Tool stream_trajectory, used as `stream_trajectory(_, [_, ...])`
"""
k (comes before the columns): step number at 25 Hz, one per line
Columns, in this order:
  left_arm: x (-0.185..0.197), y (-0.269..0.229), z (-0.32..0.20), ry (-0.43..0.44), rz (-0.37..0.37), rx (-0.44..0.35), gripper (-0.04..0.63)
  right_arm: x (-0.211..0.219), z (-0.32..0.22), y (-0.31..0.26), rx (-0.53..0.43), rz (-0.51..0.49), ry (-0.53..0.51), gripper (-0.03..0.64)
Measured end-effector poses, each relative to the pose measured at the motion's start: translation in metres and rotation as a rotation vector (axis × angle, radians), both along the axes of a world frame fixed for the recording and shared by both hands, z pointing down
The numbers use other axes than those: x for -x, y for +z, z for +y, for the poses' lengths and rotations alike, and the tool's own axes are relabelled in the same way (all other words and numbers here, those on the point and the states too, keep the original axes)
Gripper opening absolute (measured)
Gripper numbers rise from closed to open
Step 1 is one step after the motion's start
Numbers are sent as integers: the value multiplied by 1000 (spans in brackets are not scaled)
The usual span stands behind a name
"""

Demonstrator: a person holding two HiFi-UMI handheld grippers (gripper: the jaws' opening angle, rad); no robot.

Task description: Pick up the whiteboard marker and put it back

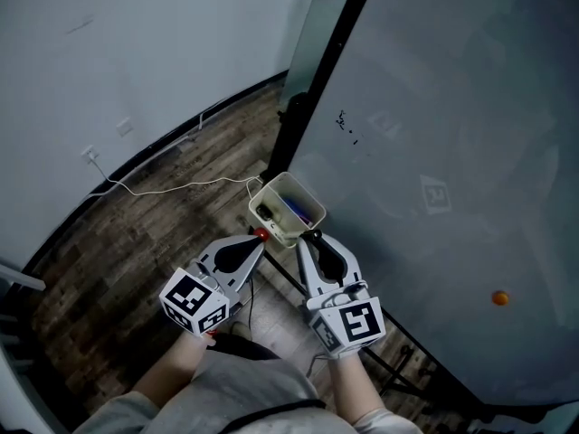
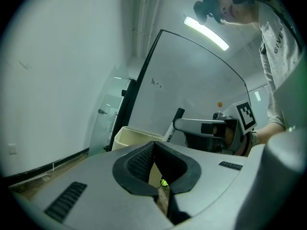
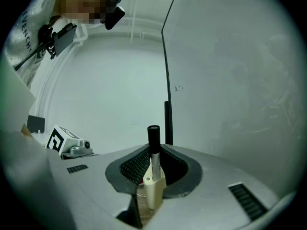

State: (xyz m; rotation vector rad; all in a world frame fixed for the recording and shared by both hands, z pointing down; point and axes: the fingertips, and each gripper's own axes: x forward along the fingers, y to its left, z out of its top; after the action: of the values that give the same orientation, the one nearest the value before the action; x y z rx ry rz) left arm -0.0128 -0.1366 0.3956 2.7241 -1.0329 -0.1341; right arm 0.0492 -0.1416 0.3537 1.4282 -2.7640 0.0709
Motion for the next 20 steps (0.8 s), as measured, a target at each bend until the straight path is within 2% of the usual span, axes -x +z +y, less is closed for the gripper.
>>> stream_trajectory(20, [-3,-7,-8,28,-9,-5,15,1,-3,-33,-20,-43,-27,75])
